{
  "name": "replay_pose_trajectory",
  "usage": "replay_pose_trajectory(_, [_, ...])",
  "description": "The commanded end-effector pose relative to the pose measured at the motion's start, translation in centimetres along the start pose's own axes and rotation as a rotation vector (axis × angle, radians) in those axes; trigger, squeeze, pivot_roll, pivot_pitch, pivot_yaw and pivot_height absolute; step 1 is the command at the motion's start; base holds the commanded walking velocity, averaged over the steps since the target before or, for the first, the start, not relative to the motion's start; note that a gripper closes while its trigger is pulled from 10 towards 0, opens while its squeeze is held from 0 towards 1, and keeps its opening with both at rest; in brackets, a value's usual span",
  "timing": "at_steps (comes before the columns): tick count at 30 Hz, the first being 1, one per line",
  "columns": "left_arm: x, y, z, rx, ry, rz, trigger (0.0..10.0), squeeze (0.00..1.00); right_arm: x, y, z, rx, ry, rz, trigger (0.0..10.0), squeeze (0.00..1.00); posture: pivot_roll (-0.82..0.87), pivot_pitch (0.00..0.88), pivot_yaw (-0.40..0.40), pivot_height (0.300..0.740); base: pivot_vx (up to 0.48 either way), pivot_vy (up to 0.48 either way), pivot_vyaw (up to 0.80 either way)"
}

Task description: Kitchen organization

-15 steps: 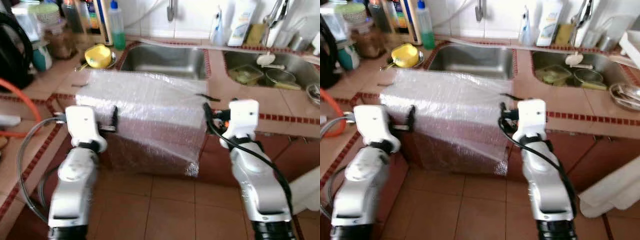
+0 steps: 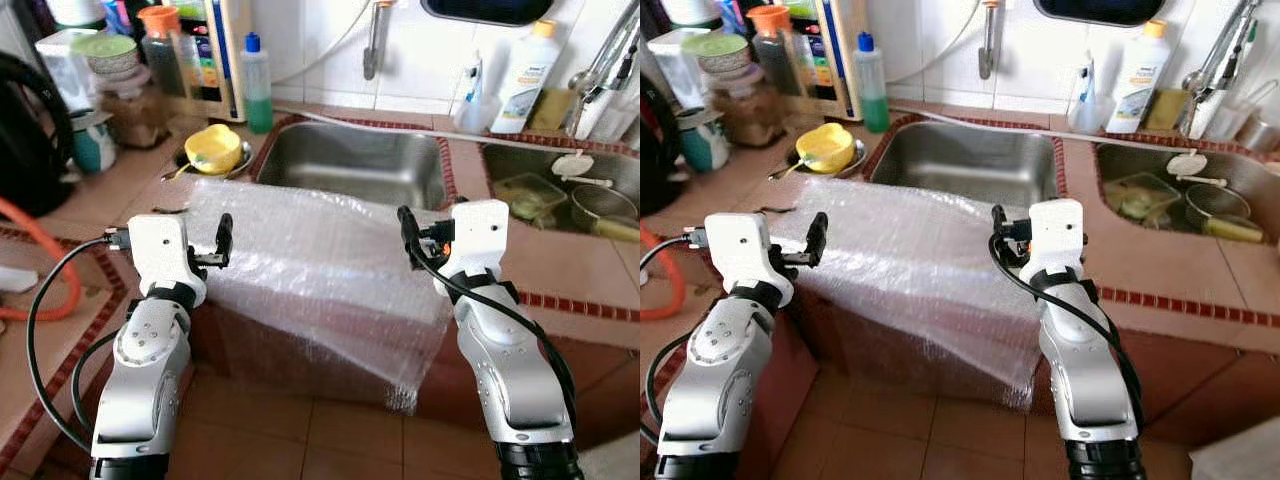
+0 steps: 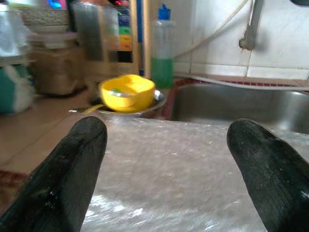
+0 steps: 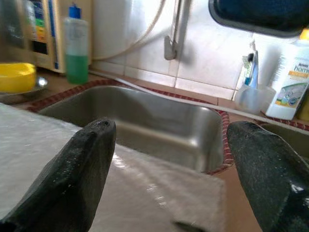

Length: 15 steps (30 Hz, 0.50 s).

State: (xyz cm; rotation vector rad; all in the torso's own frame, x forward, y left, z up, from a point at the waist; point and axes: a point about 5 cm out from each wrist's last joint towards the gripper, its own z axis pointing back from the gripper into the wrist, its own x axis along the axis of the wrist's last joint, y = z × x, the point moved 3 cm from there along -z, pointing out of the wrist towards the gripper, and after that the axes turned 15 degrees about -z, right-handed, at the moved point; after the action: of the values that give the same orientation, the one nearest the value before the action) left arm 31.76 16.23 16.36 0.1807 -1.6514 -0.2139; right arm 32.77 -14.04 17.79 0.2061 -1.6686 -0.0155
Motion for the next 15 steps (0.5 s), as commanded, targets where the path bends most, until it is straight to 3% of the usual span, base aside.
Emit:
replay_pose_trajectory(1, [0.51,0.28,-0.14,0.005,-0.018,-0.014,10.0,0.0,0.43,-0.03,-0.1,0.001,-0.016,-0.009,10.0,0.0,0.04,0.032,-0.006,0.74,0.42,0.0,0.0])
replay_pose_trajectory(15, [0.26,0.27,-0.21,0.0,-0.006,-0.018,10.0,0.0,0.42,-0.06,0.0,-0.002,-0.015,-0.006,10.0,0.0,0.04,0.035,-0.004,0.74,0.425,0.0,0.0])
